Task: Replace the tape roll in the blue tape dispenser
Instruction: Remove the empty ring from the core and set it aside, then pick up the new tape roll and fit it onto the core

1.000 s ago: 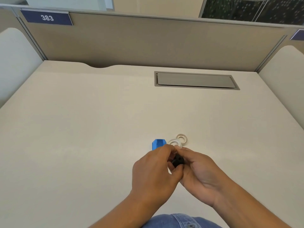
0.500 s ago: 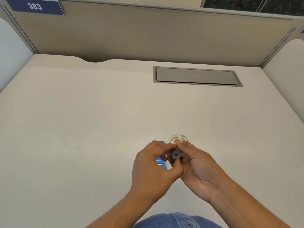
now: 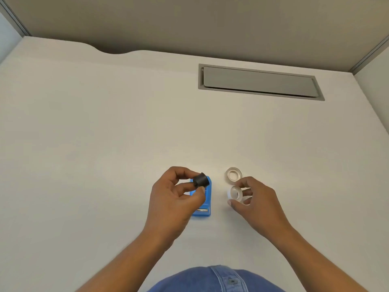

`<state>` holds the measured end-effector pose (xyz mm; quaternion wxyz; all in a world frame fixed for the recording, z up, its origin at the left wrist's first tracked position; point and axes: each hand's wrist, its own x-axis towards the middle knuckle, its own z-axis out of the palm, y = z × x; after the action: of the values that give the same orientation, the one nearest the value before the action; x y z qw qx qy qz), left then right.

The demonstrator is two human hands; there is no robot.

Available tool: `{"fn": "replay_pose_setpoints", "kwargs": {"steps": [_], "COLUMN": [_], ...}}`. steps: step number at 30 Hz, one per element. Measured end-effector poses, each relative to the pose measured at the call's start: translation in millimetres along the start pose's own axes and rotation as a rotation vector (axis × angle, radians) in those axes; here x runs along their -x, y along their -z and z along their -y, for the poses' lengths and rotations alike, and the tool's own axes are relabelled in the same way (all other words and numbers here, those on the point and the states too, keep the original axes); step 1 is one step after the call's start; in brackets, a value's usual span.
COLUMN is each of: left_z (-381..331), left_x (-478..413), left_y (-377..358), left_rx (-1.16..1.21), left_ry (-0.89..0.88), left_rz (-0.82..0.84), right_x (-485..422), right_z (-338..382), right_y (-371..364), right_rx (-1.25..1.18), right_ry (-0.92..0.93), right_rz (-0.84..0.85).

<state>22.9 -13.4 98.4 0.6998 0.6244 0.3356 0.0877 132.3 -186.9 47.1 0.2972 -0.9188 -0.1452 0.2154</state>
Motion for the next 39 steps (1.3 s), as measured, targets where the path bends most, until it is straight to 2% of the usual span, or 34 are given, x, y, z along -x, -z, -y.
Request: {"fn": "replay_pose_setpoints", "kwargs": {"steps": [6,14,22,27,33,39], "left_z": [4,4,6,7,3,-6], "left_x": [-8,-17,-24,-26,-21,-8], "left_y": [-1,-3,0,0,2,7], "left_rx": [0.018,0.040,0.010,0.007,0.016,0.000], "left_ry": [0.006,0.011,0.008,-0.024,-0.041,-0.070], "left_rz": [-0.003,0.004,0.015,0.028,0.047,0.037], "right_x": [-10,-15,-29,-50,-65,-51], "right_z": [-13,-26,-20,-15,-11,6], "right_y": [-9,-12,-3,-5,-14,-1], "right_rx": [0.155,0.109,0.071,0.101,0.170,-0.017], "right_ry": [0.018,-0.029,0.022,0.074,0.041,0.103], "right_rz": [0.030,-0.006,-0.105,-0.039,0.008,-0.111]}}
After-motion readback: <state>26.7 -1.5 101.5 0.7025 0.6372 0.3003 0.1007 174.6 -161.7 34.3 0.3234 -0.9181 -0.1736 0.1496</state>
